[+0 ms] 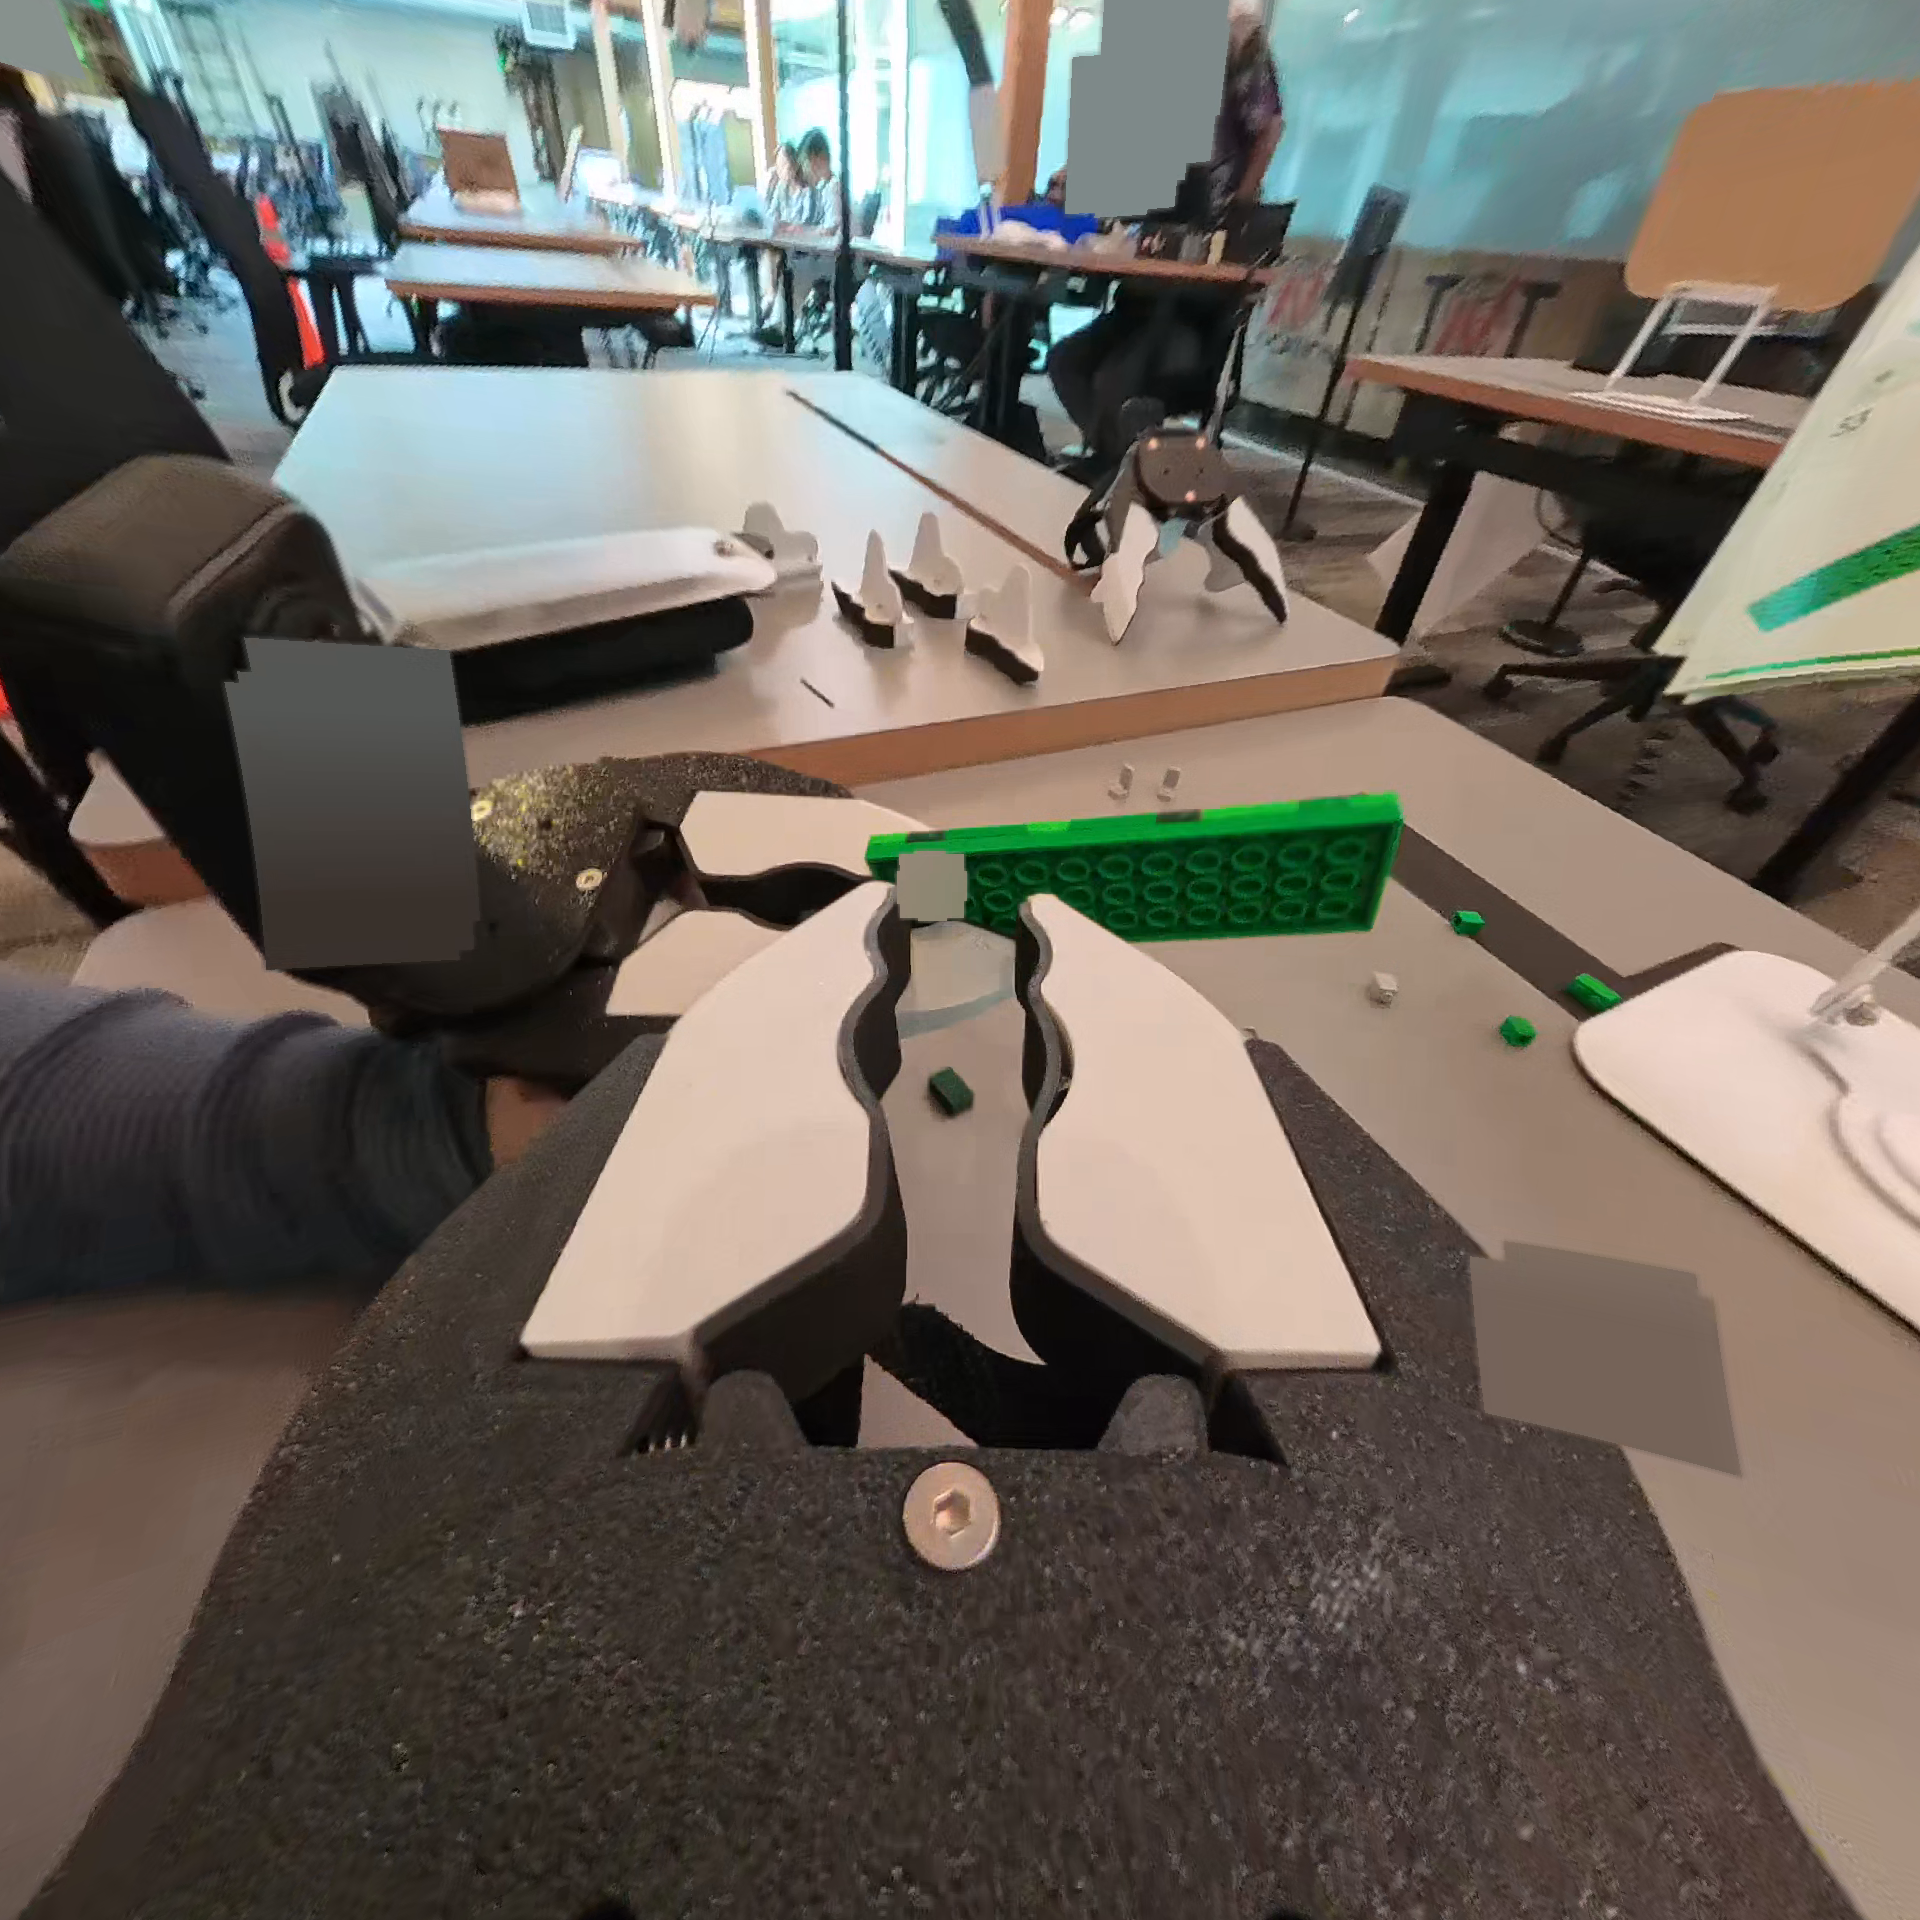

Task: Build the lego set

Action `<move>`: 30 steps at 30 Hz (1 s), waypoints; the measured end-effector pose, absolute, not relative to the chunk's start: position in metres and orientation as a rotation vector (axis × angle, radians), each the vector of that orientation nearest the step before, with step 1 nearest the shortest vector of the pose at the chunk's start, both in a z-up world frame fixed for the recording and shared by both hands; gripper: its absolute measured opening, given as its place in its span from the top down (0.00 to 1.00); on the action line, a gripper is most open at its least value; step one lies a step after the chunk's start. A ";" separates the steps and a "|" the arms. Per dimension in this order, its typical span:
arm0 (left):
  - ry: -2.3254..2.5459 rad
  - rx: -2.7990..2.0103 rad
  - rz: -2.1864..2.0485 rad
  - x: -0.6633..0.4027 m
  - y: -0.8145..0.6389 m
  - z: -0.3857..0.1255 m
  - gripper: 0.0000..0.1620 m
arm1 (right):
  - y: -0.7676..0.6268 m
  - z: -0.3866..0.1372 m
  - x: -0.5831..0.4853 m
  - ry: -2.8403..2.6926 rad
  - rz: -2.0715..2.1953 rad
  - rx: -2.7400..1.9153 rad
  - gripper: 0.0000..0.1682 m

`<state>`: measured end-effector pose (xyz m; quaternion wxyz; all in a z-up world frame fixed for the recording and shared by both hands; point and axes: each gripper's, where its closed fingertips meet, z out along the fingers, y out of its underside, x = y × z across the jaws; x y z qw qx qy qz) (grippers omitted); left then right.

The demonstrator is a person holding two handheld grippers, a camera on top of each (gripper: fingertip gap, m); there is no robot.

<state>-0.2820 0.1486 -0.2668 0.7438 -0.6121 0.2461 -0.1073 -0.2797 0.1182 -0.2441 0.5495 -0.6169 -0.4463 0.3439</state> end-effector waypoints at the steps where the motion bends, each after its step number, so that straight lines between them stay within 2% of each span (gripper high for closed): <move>1: 0.536 -1.324 -0.217 -0.283 0.147 -0.265 0.96 | 0.116 -0.245 -0.283 -1.035 0.828 -1.460 0.89; 13: 0.529 -1.300 -0.191 -0.286 0.146 -0.261 0.96 | 0.112 -0.249 -0.295 -0.933 1.005 -1.532 0.95; 22: 0.544 -1.334 -0.193 -0.284 0.149 -0.266 0.96 | 0.115 -0.249 -0.293 -0.958 0.895 -1.503 0.95; 30: 0.563 -1.369 -0.229 -0.280 0.149 -0.269 0.96 | 0.117 -0.249 -0.291 -1.110 0.543 -1.367 0.96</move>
